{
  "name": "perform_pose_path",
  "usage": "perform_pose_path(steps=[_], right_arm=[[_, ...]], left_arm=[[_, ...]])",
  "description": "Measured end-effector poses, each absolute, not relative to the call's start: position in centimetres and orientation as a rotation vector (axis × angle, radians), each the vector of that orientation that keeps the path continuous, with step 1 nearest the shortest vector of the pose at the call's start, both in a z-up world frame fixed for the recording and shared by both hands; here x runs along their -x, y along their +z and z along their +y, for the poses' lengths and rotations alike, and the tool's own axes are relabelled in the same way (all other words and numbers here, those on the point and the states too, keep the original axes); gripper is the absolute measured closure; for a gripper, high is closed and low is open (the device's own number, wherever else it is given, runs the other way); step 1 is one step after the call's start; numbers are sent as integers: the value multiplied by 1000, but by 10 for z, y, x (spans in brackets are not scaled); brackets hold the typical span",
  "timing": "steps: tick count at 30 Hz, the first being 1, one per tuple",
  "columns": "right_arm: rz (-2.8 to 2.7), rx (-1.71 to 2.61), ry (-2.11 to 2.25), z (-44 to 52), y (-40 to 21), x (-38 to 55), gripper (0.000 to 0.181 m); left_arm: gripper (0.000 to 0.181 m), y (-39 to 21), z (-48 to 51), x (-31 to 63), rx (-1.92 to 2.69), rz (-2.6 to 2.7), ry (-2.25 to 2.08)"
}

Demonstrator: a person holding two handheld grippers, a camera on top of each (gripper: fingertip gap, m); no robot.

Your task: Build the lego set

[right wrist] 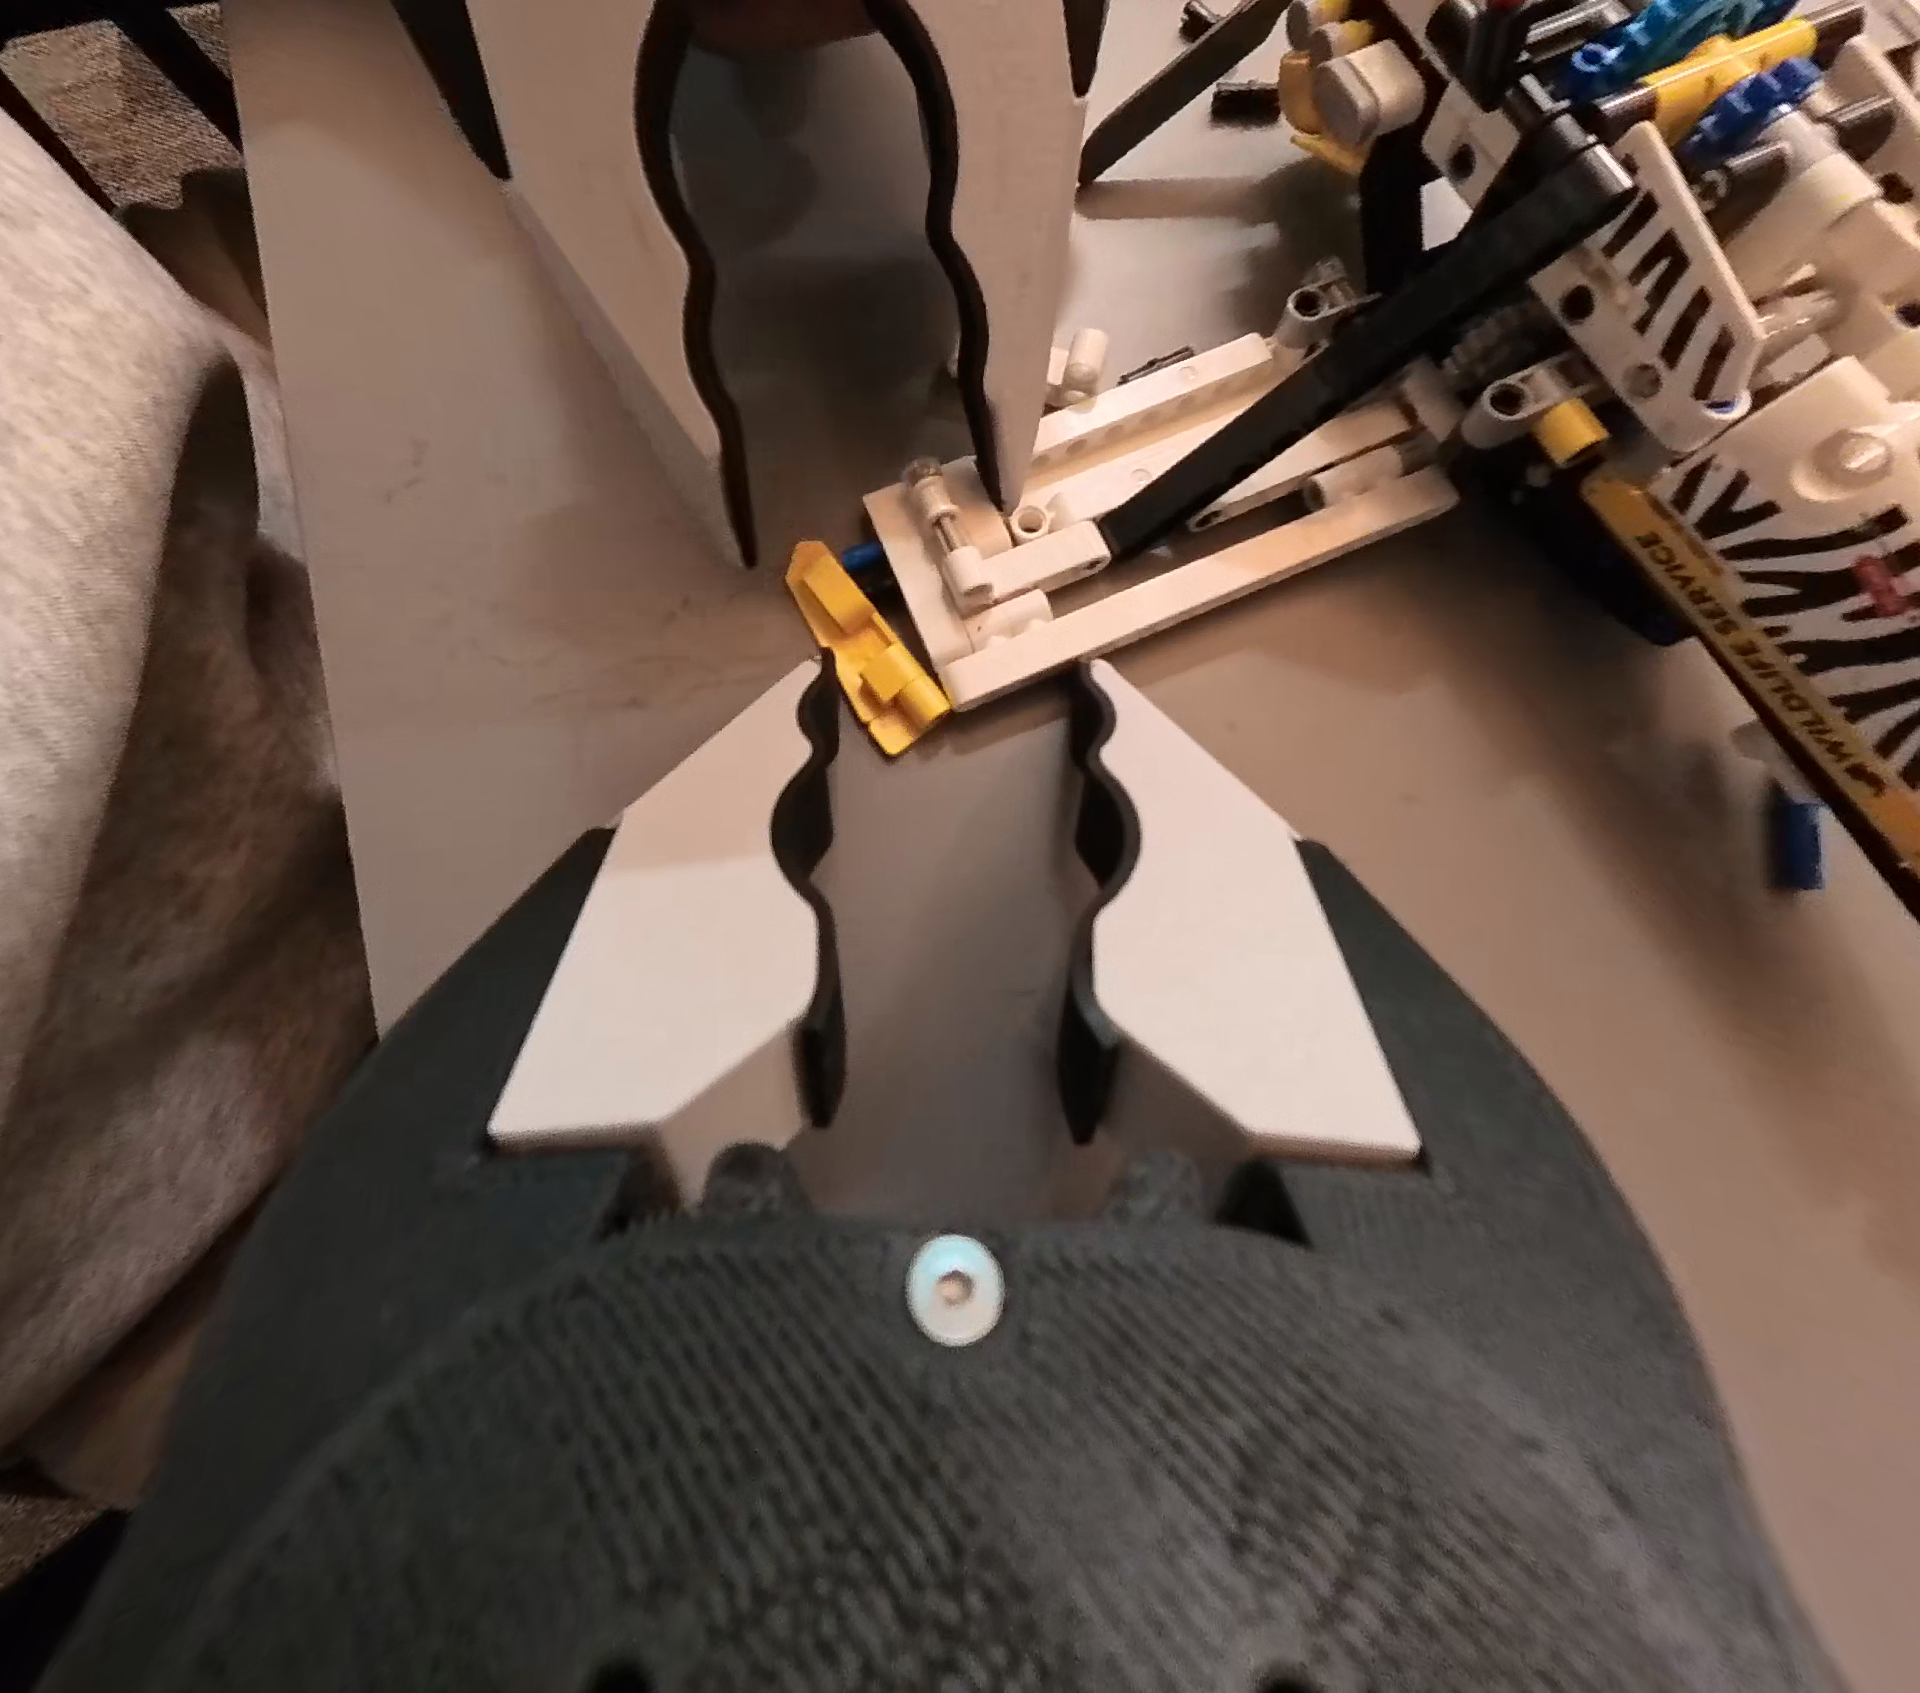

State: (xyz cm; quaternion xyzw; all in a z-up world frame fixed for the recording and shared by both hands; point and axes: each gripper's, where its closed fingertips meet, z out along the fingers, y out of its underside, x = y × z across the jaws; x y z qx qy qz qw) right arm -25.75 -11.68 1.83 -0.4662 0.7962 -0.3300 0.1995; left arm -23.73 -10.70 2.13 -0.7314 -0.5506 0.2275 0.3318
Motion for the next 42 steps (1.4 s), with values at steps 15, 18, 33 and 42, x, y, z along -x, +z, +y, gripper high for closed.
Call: perform_pose_path(steps=[15, 18, 33, 42], right_arm=[[2298, 1246, -917, -118, 18, 256, 137], [2294, 1243, -926, -119, 18, 256, 137], [2288, 1233, -932, -118, 18, 254, 134], [2302, 1222, -904, -117, 18, 253, 133]], left_arm=[[142, 20, -114, 242, 1870, -1579, 739], [143, 20, -114, 242, 1866, -1577, 730], [145, 20, -114, 240, 1890, -1545, 724], [145, 20, -114, 240, 1882, -1542, 706]])
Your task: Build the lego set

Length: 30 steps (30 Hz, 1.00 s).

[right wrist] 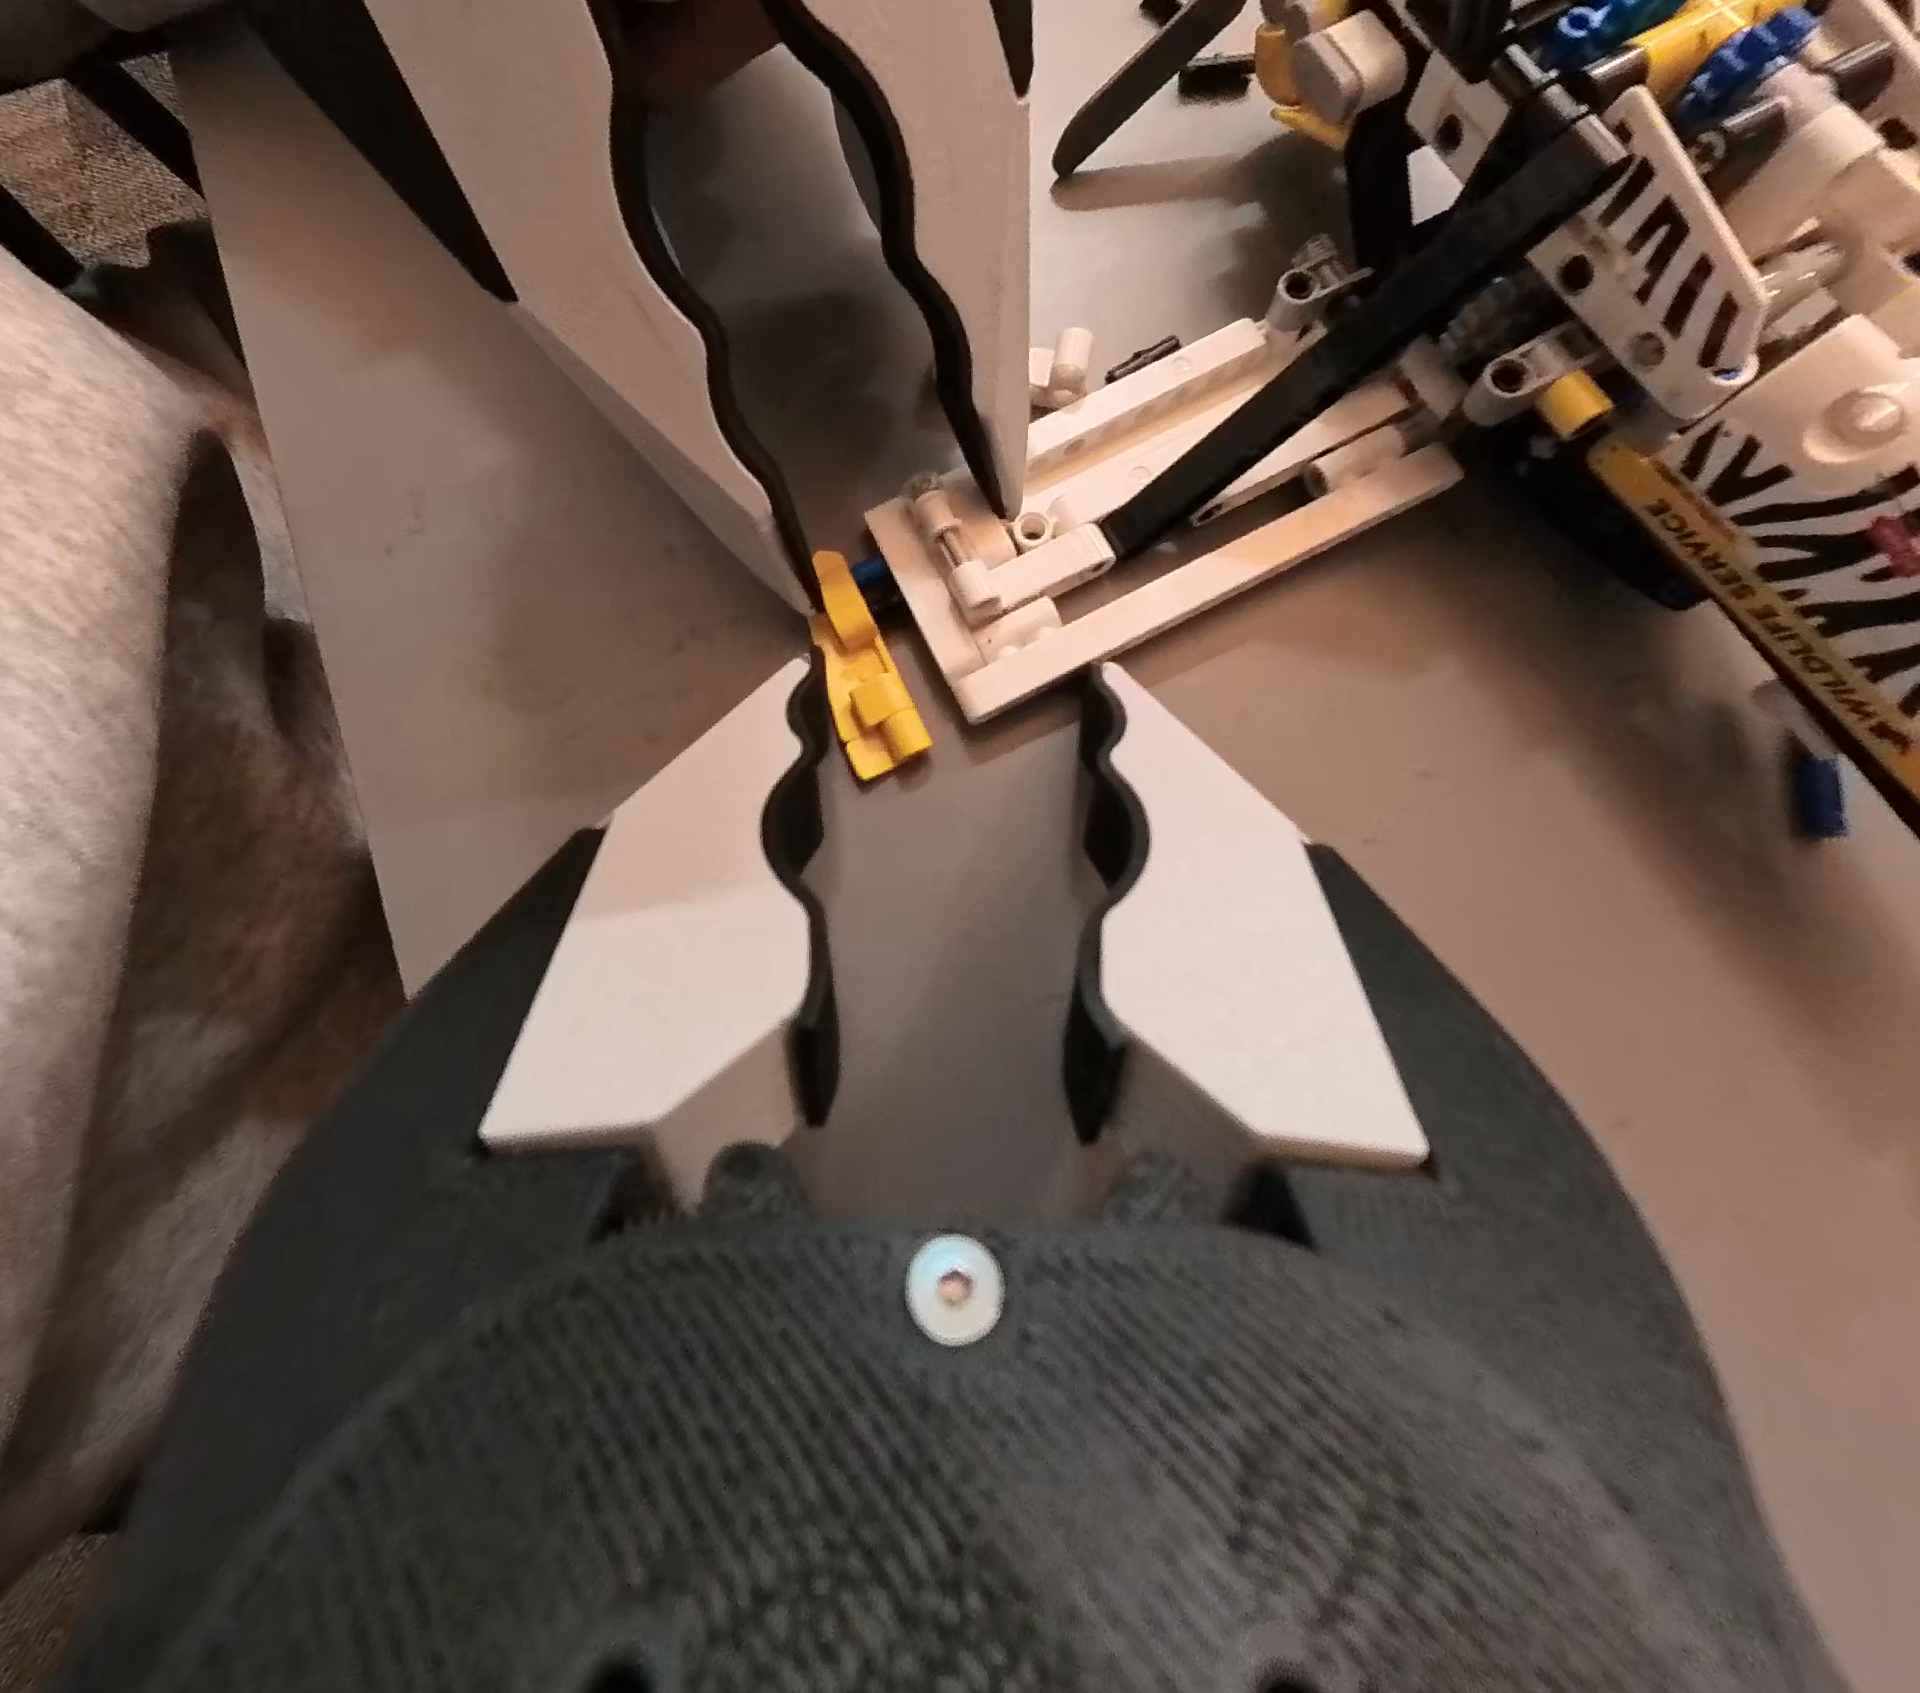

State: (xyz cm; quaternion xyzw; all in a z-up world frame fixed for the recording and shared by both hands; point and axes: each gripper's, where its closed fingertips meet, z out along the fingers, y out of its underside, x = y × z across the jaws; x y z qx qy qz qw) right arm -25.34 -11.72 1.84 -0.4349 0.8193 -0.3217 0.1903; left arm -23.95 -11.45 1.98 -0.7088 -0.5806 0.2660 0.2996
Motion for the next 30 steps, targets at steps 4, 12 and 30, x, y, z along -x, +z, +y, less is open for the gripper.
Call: perform_pose_path(steps=[4, 12, 30], right_arm=[[2298, 1233, -911, -117, 18, 254, 135], [2319, 1238, -917, -118, 18, 254, 144], [2195, 1213, -909, -113, 20, 251, 130]], left_arm=[[145, 20, -115, 239, 1882, -1544, 715], [147, 21, -114, 239, 1862, -1538, 683], [146, 19, -108, 238, 1905, -1511, 696]])
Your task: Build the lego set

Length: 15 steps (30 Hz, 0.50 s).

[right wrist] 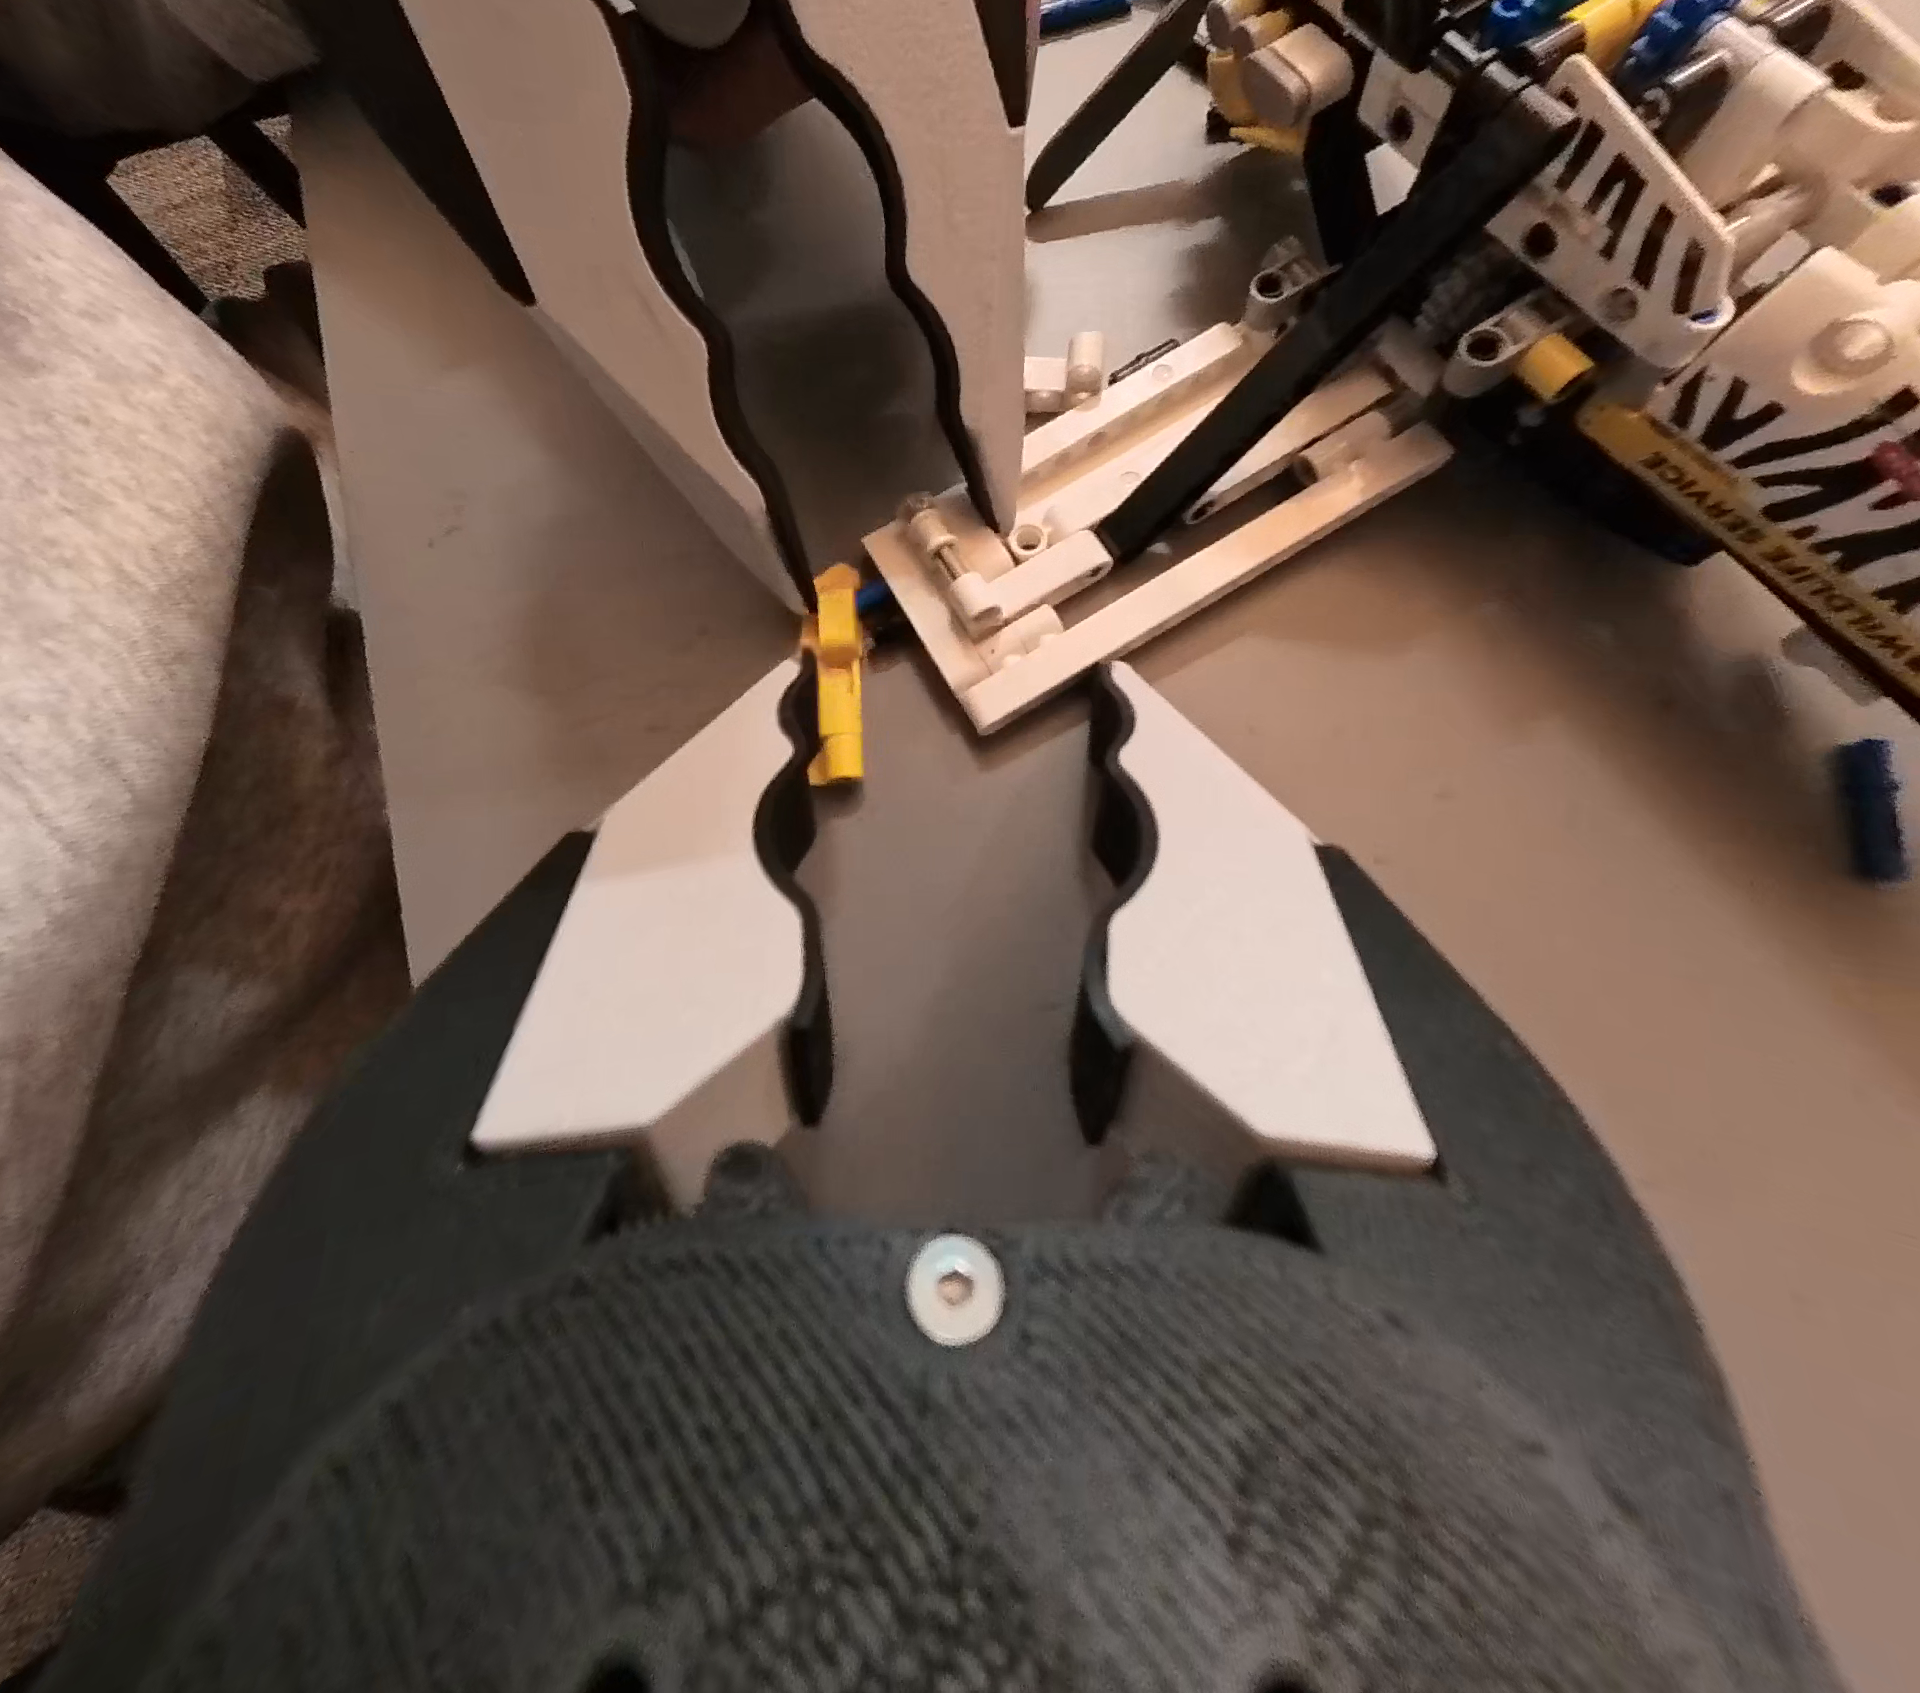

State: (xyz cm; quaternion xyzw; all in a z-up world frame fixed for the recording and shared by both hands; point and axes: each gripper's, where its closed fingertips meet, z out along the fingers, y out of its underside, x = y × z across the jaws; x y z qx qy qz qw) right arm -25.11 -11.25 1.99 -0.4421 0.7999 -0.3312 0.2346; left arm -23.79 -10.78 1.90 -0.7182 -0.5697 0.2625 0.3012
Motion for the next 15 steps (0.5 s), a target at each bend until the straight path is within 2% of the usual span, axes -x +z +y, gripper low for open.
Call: perform_pose_path(steps=[7, 11, 15], right_arm=[[2230, 1239, -917, -113, 19, 251, 131], [2241, 1240, -908, -112, 19, 249, 125], [2262, 1232, -927, -114, 18, 250, 129]], left_arm=[[146, 19, -108, 238, 1907, -1515, 703], [145, 19, -109, 238, 1914, -1519, 721], [143, 19, -108, 238, 1917, -1516, 722]])
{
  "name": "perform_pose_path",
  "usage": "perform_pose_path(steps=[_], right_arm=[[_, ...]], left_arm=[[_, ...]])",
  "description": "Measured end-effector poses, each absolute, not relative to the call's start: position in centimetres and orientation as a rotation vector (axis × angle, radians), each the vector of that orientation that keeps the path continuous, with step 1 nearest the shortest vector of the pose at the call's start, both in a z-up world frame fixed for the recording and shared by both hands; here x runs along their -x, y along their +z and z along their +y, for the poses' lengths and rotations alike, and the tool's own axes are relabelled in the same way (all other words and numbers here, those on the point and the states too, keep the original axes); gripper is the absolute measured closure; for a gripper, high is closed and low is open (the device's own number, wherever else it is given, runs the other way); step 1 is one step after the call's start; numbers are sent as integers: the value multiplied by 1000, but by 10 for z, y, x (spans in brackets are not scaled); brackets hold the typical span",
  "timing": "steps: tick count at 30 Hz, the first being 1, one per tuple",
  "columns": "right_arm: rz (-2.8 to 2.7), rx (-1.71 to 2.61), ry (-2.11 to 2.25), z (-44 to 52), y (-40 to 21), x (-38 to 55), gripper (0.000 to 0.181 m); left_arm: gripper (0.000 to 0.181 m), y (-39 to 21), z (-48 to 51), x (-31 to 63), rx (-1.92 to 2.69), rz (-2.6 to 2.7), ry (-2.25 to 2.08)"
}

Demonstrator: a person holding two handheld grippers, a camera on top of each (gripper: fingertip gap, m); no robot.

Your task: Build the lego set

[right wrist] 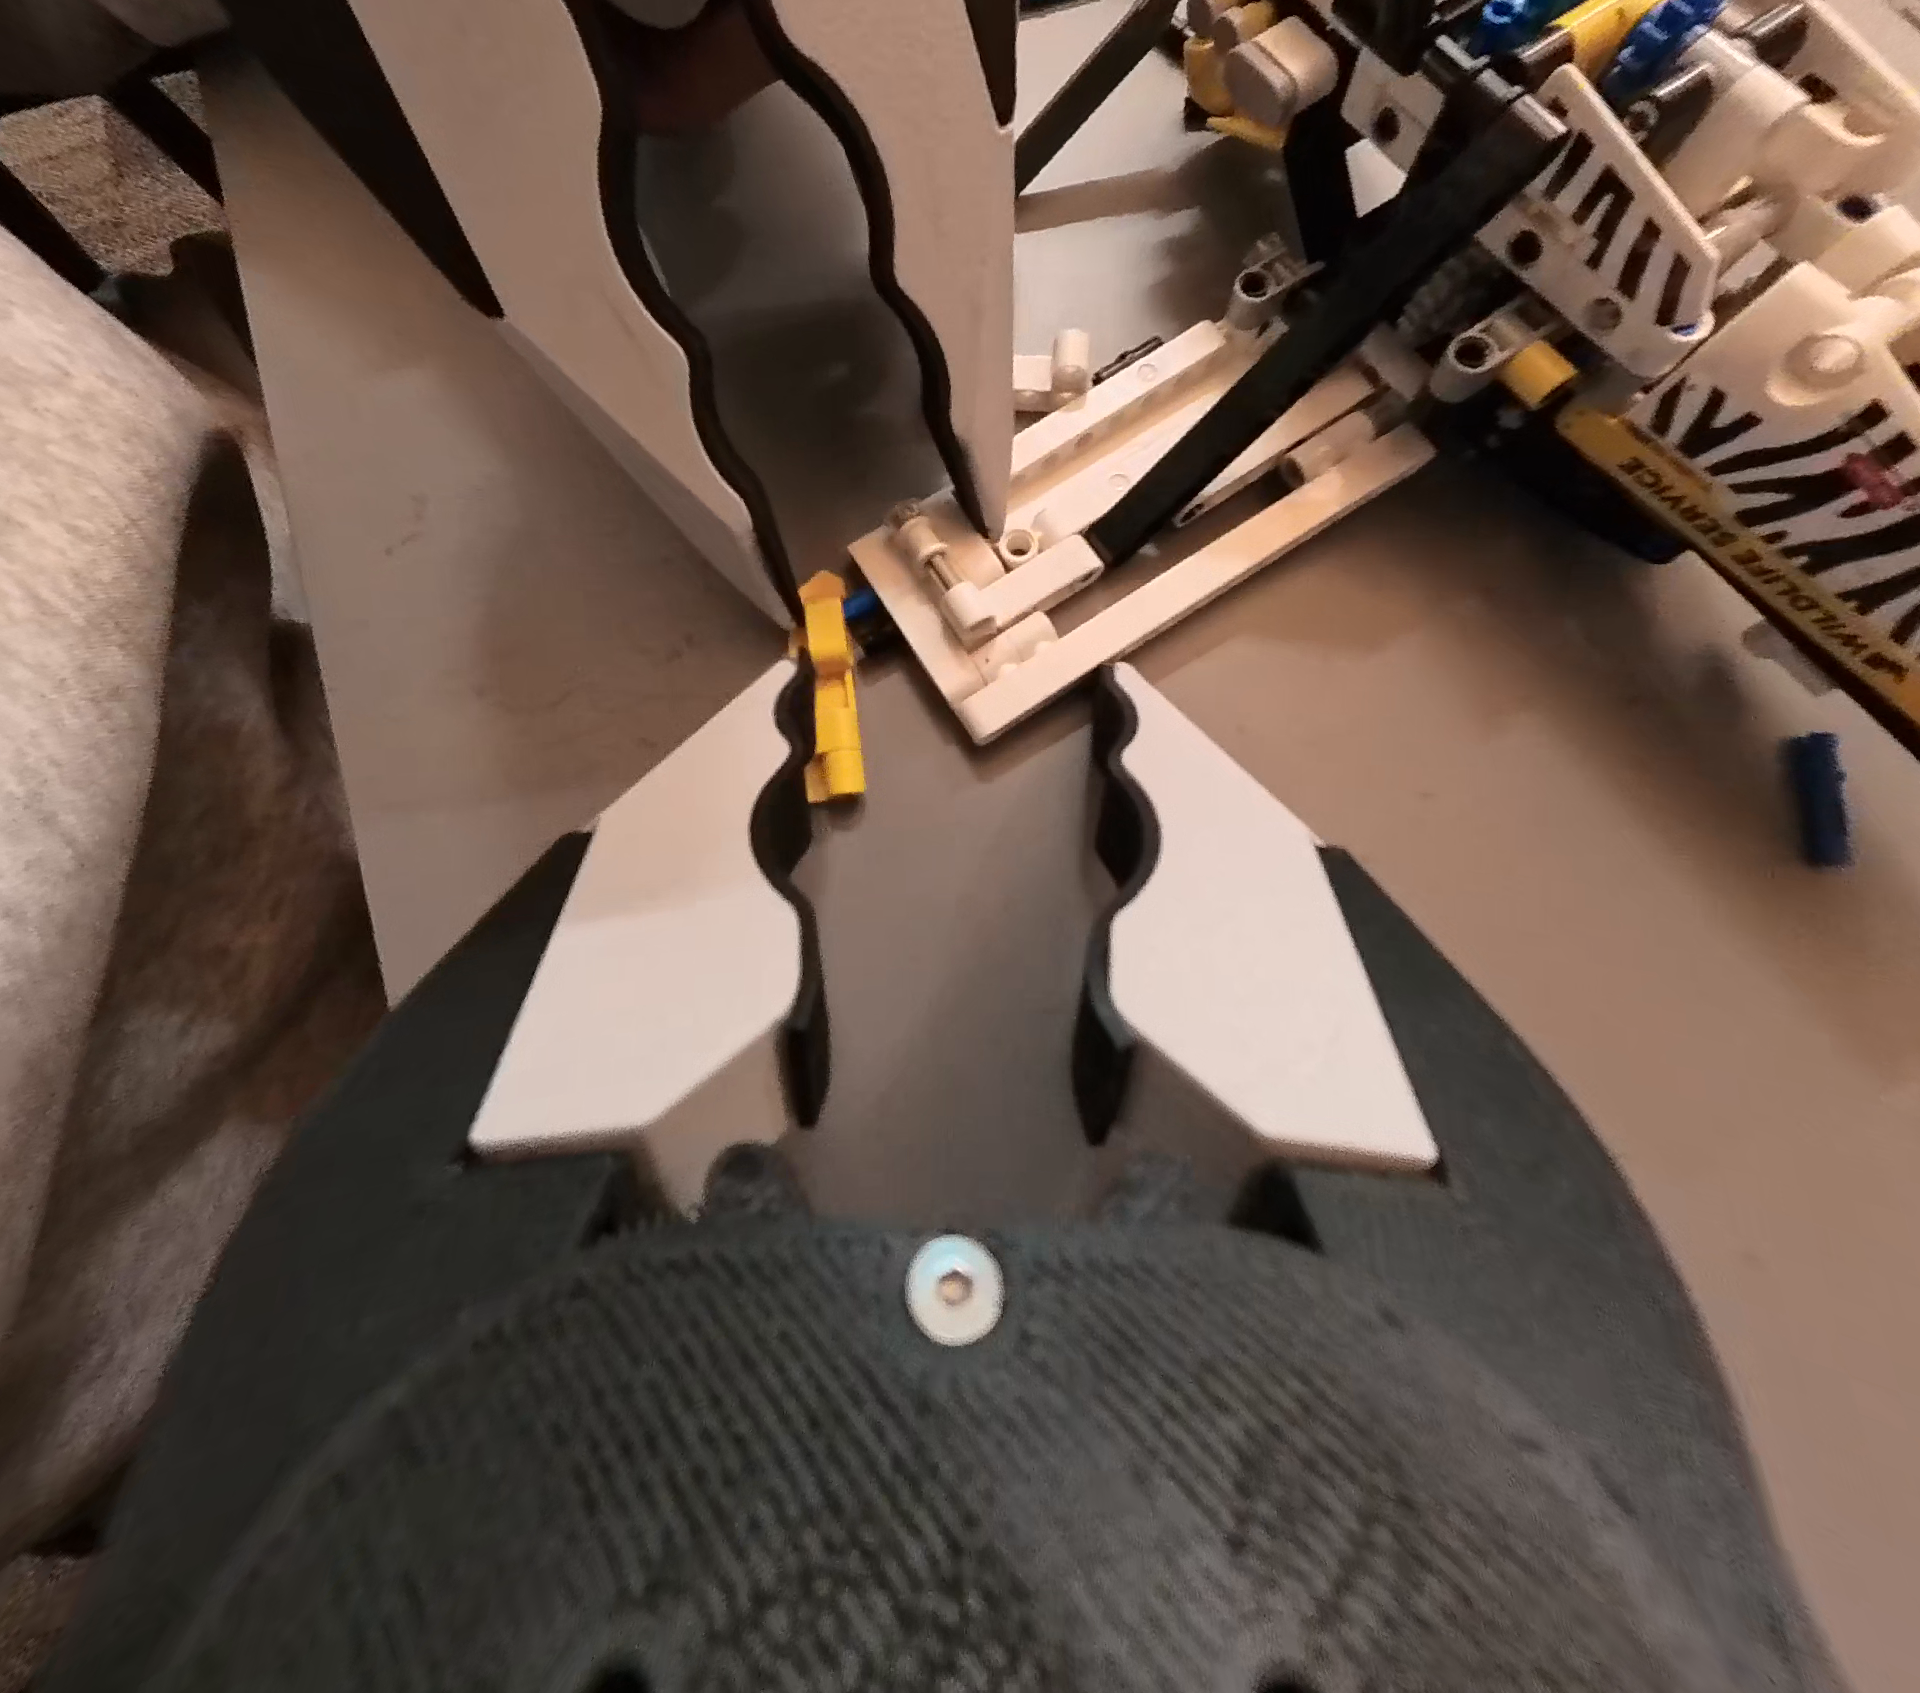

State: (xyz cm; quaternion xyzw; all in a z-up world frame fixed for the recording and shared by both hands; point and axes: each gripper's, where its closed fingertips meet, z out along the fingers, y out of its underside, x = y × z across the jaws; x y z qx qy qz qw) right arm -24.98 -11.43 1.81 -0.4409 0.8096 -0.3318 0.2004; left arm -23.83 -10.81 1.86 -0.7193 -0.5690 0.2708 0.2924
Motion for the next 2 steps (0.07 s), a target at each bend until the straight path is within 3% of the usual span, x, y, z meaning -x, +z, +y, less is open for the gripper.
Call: perform_pose_path(steps=[2], right_arm=[[2265, 1235, -925, -114, 18, 250, 129]], left_arm=[[141, 19, -107, 238, 1921, -1510, 721]])
